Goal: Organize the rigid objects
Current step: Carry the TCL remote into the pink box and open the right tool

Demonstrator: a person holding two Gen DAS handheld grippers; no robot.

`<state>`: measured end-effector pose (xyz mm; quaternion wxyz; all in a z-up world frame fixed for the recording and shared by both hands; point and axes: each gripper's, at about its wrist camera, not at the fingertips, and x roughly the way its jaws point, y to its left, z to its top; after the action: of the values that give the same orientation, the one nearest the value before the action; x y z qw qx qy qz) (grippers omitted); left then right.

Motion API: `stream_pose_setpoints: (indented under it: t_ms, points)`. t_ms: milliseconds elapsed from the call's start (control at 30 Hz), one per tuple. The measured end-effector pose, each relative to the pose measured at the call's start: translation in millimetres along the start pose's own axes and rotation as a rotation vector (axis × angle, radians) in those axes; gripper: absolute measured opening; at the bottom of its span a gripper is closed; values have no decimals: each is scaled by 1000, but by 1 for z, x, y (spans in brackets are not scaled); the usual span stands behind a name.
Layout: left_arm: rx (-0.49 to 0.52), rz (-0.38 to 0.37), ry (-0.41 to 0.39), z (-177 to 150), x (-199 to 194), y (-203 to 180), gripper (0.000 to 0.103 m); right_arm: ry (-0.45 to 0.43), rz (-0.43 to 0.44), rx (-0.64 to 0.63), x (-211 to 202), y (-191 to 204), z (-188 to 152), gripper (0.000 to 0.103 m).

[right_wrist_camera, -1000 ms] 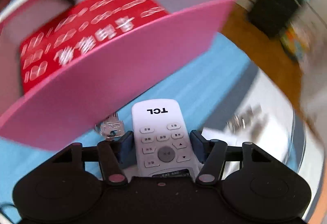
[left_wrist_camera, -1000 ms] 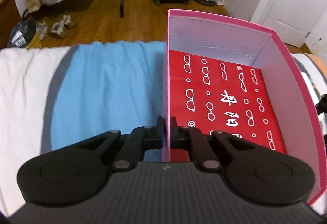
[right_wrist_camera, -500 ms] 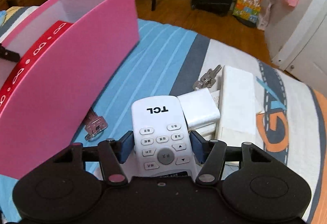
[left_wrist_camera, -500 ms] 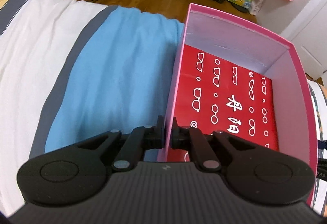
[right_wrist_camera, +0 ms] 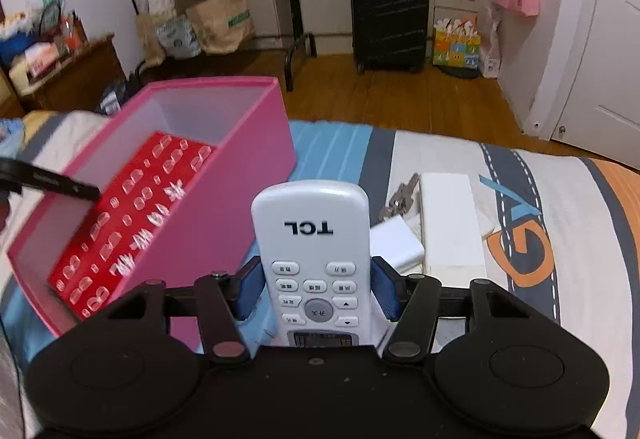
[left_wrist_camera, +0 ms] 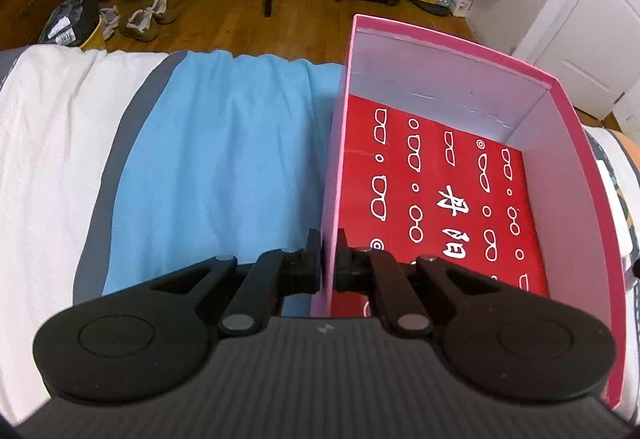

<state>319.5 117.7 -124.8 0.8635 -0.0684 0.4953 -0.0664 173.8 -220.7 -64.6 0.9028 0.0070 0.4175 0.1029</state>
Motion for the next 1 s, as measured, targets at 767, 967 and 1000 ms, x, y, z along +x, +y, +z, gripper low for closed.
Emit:
stream_pose_setpoints:
  t_ms: [767, 967, 1000]
  points:
    - [-44, 14, 26, -8, -5, 19, 4, 244, 310, 188, 76, 124, 101, 62]
    - [-48, -6, 19, -10, -4, 24, 4, 397, 329, 394, 169, 137, 101, 62]
    - [-47, -8, 17, -11, -4, 25, 4, 395, 329, 404, 175, 141, 99, 63]
